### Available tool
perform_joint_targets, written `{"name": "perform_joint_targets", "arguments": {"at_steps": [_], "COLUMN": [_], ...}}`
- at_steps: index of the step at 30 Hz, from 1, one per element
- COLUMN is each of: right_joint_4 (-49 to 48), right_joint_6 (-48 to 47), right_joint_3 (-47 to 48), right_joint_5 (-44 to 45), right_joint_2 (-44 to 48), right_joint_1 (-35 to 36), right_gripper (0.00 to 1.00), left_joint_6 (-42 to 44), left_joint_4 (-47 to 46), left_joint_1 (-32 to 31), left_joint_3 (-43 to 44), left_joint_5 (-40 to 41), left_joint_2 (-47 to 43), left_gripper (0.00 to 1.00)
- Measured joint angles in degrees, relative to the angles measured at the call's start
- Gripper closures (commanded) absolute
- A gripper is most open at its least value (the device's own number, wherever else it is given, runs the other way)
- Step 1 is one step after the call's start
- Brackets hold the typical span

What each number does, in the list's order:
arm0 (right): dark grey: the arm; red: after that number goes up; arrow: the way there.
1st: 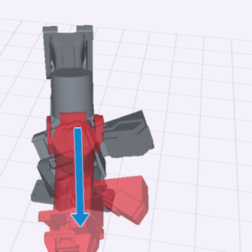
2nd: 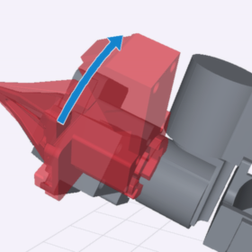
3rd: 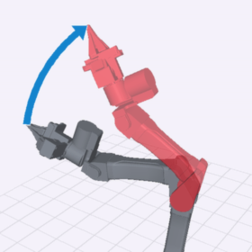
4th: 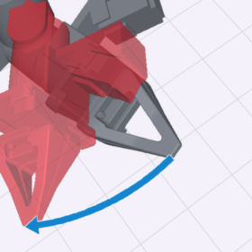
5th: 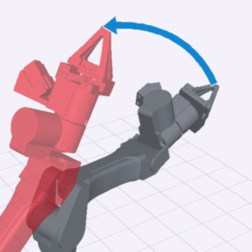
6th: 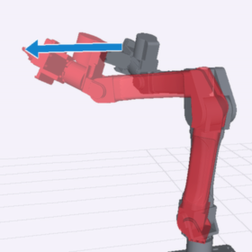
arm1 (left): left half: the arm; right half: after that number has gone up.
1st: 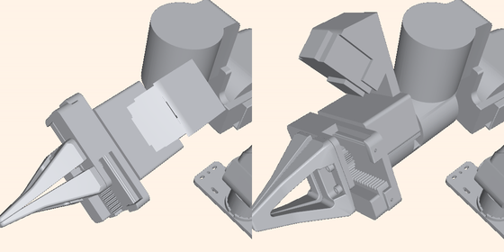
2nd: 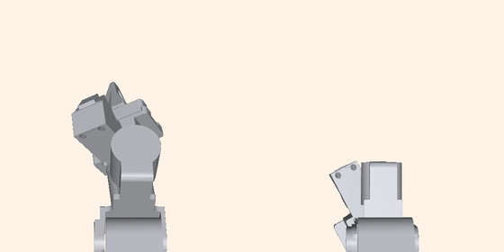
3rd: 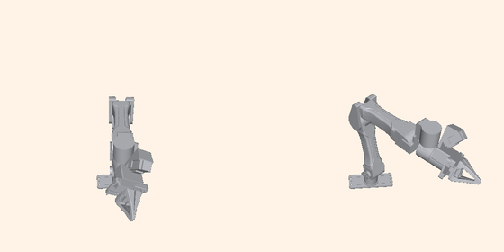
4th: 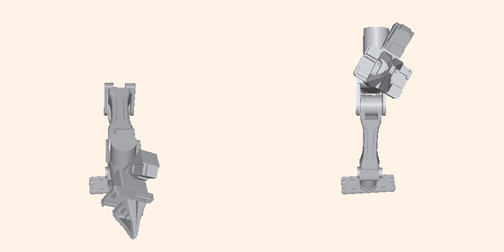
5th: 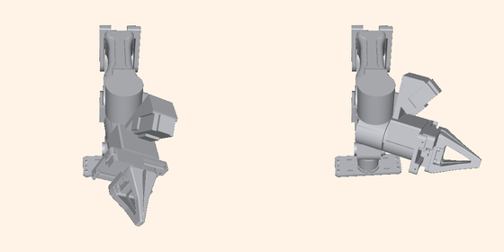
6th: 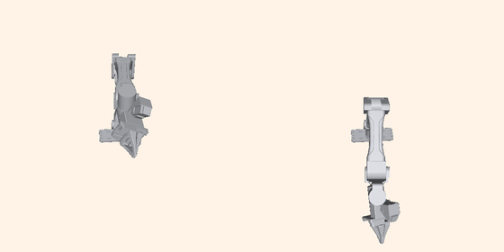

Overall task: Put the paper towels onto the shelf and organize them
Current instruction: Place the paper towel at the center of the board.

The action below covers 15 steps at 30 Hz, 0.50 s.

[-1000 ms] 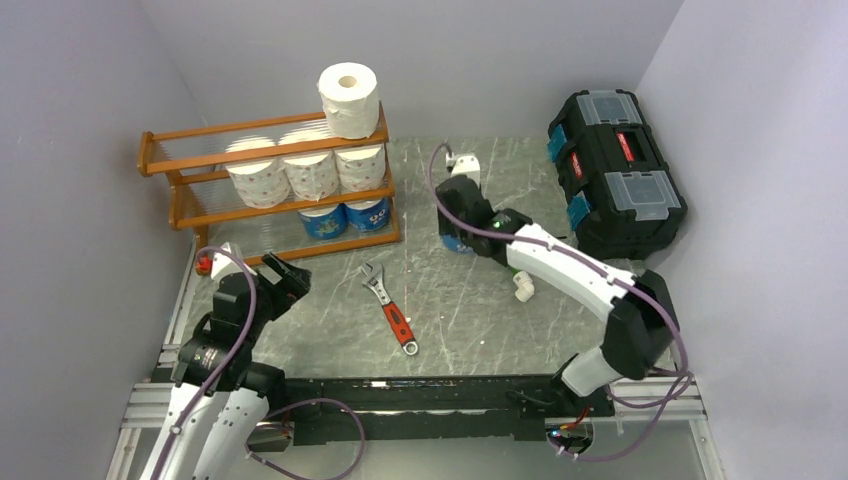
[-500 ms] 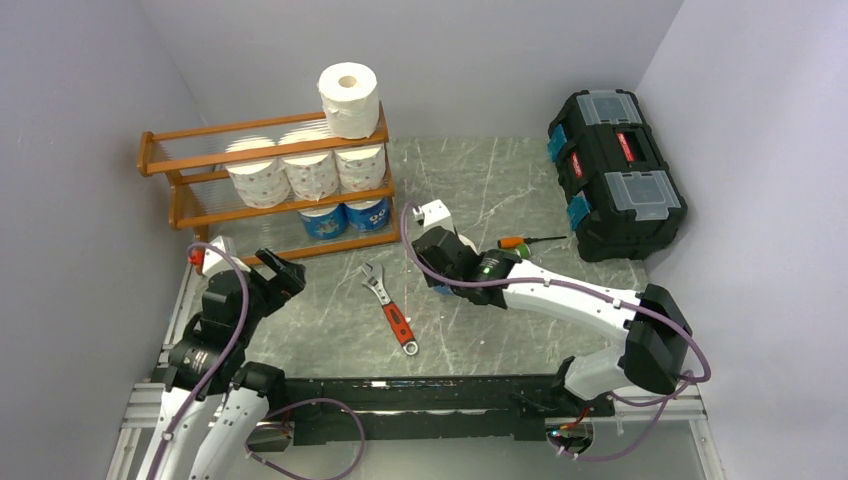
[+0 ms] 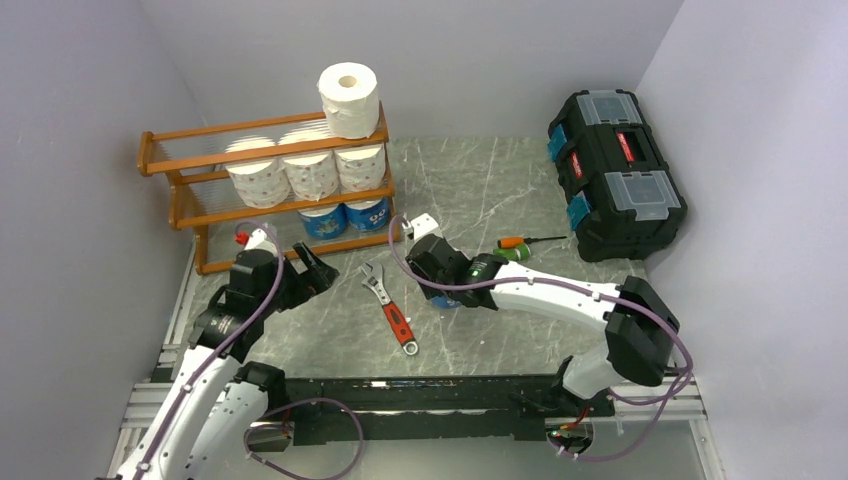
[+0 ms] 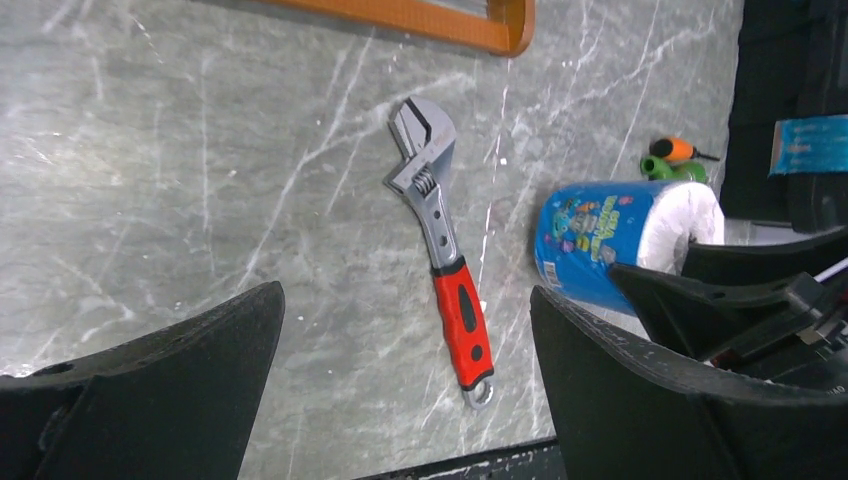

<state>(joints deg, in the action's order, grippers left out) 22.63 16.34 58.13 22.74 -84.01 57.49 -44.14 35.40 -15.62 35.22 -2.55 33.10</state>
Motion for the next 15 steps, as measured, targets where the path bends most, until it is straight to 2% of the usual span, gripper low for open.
{"name": "perform_joint_targets", "arguments": {"at_steps": [5,6,8,10,13,15], "right_joint_4": [-0.5,-0.9,-1.4,-1.8,-1.9,-1.6], "right_joint_6": [-0.1,-0.1,-0.1,0.2,0.6,0.8], "right_joint_3": [-0.8,-1.0,-1.3,-1.3,-1.3,-1.3], "right_joint_5": [-1.2,-1.5,-1.9,-2.2,-2.1,-2.0], "right_joint_2": [-2.0,-2.4,-2.7,-2.7,-2.3,-1.2], "right_joint_1": [0.0,0.0,0.0,0.0,0.0,0.0], "right_gripper": [0.60,0.55,0.39,0.26,0.14,0.10], "left_joint_6": [-0.1,-0.1,-0.1,-0.3,-0.5,-0.5], "left_joint_4": [-2.2,-2.8,-3.7,-4.6,-5.7,-6.2], "left_joint_1": [-1.9,-2.5,-3.6,-4.5,-6.3,-7.2], "left_joint_3": [-1.0,-1.0,-1.0,-1.1,-1.1,-1.1], "left_joint_5": [-1.8,-2.0,-2.2,-2.2,-2.1,-2.1], "left_joint_2": [1.8,2.0,2.5,3.1,4.5,5.5], "left_gripper": [0.01,0.01,0.01,0.01,0.01,0.01]}}
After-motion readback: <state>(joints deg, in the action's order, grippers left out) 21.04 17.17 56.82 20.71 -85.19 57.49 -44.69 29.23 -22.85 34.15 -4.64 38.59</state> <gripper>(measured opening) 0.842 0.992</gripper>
